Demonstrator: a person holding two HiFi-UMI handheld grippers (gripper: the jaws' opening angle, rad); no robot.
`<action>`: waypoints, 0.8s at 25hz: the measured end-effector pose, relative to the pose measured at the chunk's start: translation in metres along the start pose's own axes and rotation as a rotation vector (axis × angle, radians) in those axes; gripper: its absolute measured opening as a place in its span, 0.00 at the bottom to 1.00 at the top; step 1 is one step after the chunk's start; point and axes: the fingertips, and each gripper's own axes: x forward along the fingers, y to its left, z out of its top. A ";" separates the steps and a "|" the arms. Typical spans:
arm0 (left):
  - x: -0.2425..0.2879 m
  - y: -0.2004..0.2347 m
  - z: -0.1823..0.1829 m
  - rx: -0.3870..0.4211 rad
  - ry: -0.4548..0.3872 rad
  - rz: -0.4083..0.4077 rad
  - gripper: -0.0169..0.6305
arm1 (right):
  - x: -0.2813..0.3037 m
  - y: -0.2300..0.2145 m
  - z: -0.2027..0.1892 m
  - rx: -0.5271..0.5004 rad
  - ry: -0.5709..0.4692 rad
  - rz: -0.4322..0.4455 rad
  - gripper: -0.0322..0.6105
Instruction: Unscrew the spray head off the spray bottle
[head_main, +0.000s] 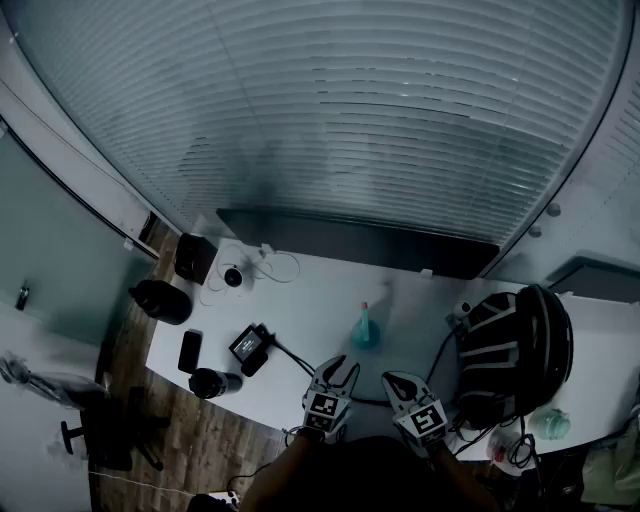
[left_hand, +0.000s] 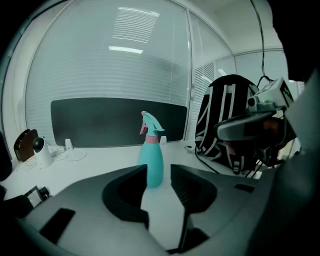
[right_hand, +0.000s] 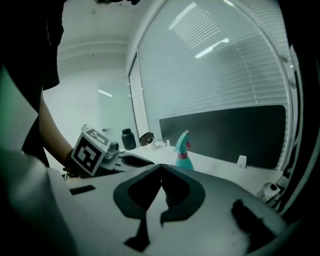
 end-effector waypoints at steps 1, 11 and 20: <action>0.006 0.004 -0.001 0.016 0.007 0.012 0.27 | -0.001 -0.002 -0.002 0.011 0.007 -0.002 0.05; 0.065 0.011 -0.011 0.078 0.069 -0.033 0.75 | 0.001 -0.019 -0.016 0.027 0.057 -0.015 0.05; 0.106 0.028 -0.022 0.014 0.103 -0.045 0.78 | -0.005 -0.028 -0.003 0.028 0.057 -0.032 0.05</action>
